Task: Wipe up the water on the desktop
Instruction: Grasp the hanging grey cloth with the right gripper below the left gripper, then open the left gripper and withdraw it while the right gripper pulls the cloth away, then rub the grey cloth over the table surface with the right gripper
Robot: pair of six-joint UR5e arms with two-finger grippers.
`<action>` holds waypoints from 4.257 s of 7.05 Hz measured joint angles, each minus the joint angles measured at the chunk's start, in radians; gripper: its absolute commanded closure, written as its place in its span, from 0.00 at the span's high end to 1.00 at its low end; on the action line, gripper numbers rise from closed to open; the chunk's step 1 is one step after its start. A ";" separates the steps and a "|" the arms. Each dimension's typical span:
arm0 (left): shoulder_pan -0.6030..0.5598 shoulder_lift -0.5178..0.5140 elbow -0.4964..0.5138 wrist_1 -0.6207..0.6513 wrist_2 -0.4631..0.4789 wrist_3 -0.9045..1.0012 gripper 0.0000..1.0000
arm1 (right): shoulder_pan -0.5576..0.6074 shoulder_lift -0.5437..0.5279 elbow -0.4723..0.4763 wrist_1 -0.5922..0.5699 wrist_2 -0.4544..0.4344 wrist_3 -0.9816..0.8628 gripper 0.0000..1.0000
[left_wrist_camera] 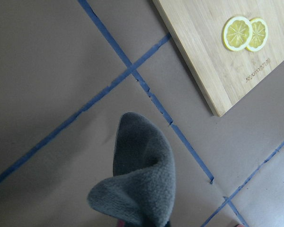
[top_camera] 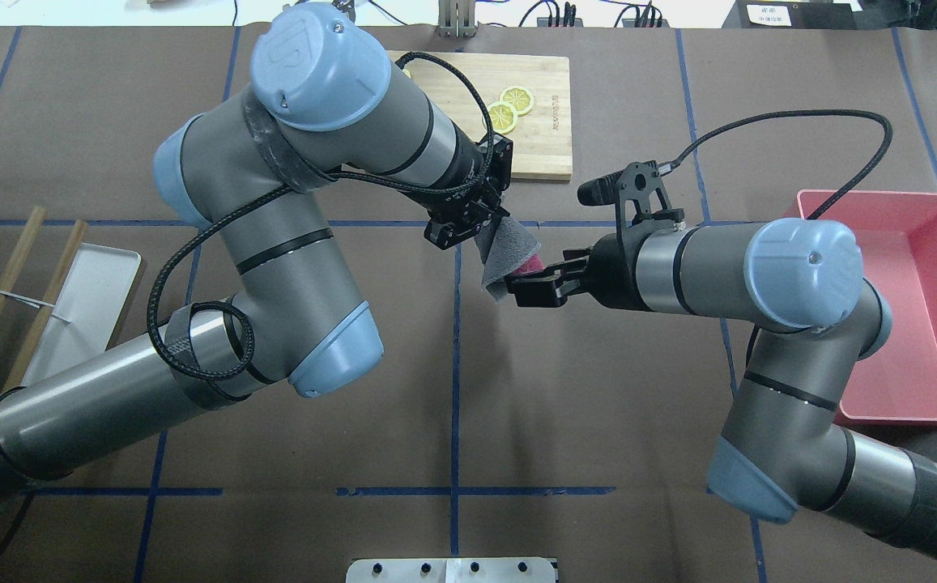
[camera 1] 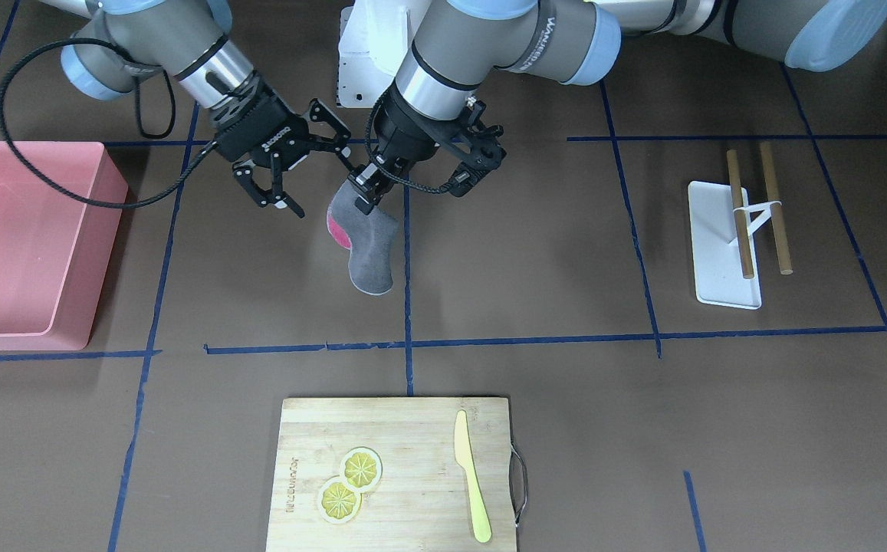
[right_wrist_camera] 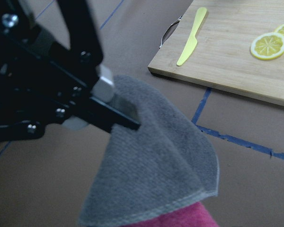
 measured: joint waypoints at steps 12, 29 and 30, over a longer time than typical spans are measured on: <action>0.008 -0.011 -0.014 0.002 0.009 -0.041 0.15 | -0.146 0.004 -0.007 0.000 -0.386 -0.019 0.27; -0.162 0.364 -0.320 0.032 0.007 0.528 0.73 | -0.204 -0.101 0.038 -0.399 -0.305 0.057 0.00; -0.199 0.420 -0.358 0.076 0.007 0.649 0.76 | -0.214 0.003 -0.018 -0.443 -0.262 0.102 0.00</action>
